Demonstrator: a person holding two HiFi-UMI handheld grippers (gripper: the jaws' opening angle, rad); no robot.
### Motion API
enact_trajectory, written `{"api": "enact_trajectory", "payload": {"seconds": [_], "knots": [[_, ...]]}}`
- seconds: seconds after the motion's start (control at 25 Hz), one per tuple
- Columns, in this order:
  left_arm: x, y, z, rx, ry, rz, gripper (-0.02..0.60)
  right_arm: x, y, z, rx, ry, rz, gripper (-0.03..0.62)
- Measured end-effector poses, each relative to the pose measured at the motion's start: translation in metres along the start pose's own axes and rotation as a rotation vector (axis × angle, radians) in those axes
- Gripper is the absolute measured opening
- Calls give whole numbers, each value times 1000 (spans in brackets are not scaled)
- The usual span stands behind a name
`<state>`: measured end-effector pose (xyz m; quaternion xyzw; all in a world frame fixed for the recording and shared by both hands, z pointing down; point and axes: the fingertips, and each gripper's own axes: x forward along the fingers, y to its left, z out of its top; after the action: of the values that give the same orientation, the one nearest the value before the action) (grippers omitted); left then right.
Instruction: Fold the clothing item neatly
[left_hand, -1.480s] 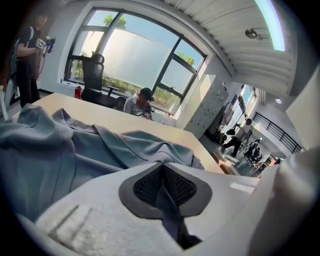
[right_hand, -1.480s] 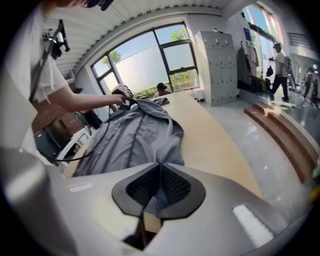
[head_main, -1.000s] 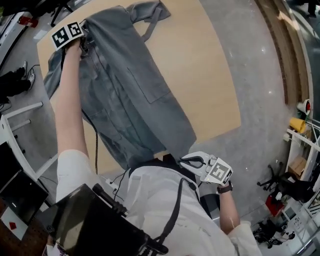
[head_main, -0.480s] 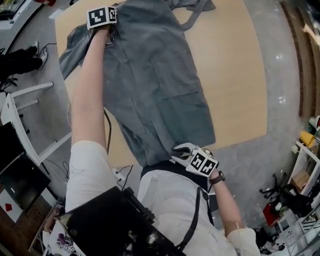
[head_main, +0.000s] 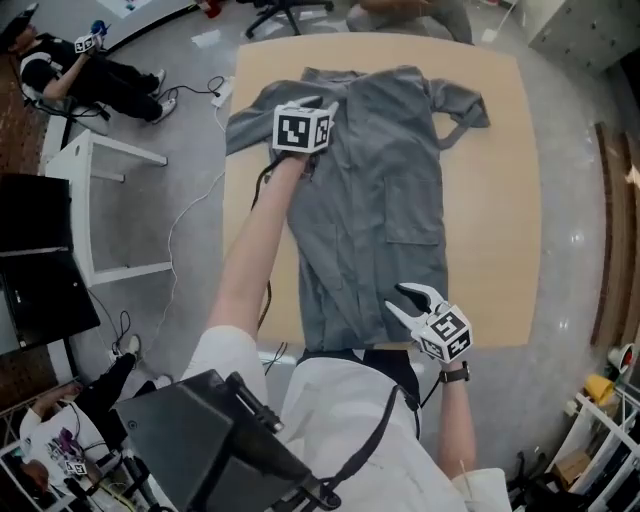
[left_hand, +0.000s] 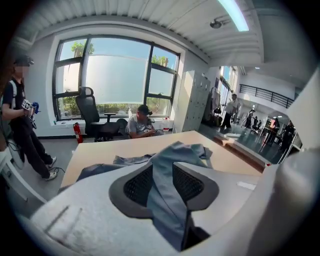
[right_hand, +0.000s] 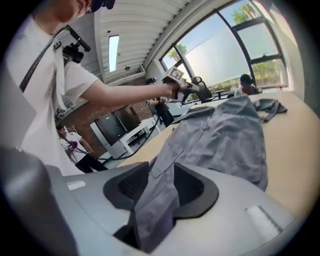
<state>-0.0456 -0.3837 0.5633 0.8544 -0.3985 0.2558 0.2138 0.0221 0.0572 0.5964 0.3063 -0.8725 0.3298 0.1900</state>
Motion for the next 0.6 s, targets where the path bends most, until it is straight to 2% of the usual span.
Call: {"api": "enact_trajectory", "payload": {"seconds": [0.08,0.24,0.44,0.6], "knots": [[-39,-9,5,-17,-55,-6,129,2,-20,34,-49,-45,-48,160],[-122,-36,-12,-40,-122,-5,127,1,-35,88,-102,-134,-142,151],[-205,-57,-43,-83,-244,77,126,-1,-54,155,-120,-283,-221,98],[-244,-75,-68,-121,-311,134,102,-1,-57,192,-162,-357,-261,39]]}}
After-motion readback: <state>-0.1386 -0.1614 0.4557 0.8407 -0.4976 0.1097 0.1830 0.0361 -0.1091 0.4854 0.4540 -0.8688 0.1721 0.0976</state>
